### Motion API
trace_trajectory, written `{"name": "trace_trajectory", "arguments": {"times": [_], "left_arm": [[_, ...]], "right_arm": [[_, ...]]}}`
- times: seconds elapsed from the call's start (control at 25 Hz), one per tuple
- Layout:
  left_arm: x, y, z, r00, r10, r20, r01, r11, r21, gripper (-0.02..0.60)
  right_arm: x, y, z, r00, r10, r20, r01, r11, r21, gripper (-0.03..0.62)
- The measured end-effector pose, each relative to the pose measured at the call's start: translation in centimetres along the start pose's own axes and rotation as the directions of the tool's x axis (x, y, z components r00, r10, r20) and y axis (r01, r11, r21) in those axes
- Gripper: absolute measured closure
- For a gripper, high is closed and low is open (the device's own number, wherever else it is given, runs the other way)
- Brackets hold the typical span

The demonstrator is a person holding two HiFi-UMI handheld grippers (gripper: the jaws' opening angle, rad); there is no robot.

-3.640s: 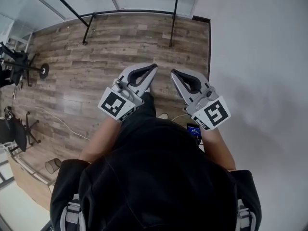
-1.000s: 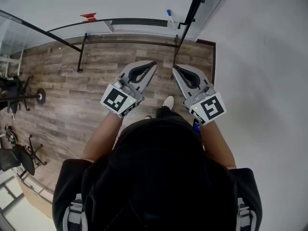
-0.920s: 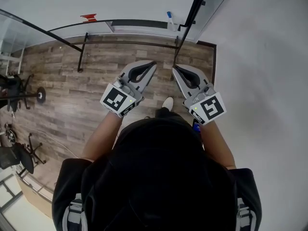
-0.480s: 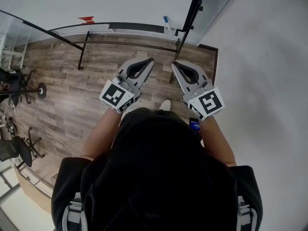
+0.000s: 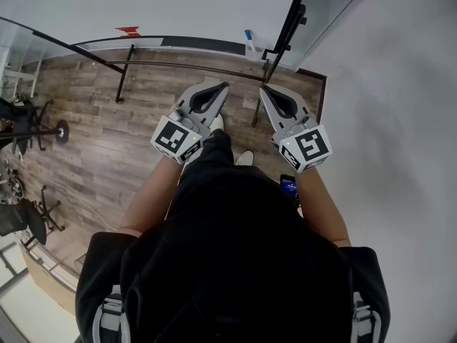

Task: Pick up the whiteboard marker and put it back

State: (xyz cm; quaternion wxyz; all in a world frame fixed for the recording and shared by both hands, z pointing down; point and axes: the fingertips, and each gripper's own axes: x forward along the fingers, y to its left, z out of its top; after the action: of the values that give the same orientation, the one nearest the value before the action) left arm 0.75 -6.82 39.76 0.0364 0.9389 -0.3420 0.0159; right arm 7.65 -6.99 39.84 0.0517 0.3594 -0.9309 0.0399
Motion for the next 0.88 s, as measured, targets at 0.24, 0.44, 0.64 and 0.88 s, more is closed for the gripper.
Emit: {"name": "trace_trajectory", "arguments": {"times": [0.24, 0.44, 0.64, 0.88], "left_arm": [[1.5, 3.4, -1.2, 0.999, -0.029, 0.016, 0.029, 1.000, 0.005, 0.578], [3.8, 7.1, -1.9, 0.998, -0.061, 0.030, 0.062, 0.998, -0.014, 0.578], [6.0, 10.5, -2.7, 0.994, -0.107, 0.022, 0.108, 0.994, -0.032, 0.578], [8.4, 13.0, -3.2, 0.990, -0.142, 0.013, 0.143, 0.989, -0.038, 0.578]], "right_arm": [[3.7, -2.9, -1.3, 0.997, -0.066, -0.033, 0.066, 0.998, 0.001, 0.594], [7.6, -5.7, -3.4, 0.990, -0.109, -0.087, 0.110, 0.994, 0.000, 0.594], [11.8, -8.2, -6.2, 0.977, -0.120, -0.175, 0.127, 0.991, 0.032, 0.594], [14.5, -11.5, -9.7, 0.945, -0.170, -0.278, 0.192, 0.980, 0.052, 0.594]]}}
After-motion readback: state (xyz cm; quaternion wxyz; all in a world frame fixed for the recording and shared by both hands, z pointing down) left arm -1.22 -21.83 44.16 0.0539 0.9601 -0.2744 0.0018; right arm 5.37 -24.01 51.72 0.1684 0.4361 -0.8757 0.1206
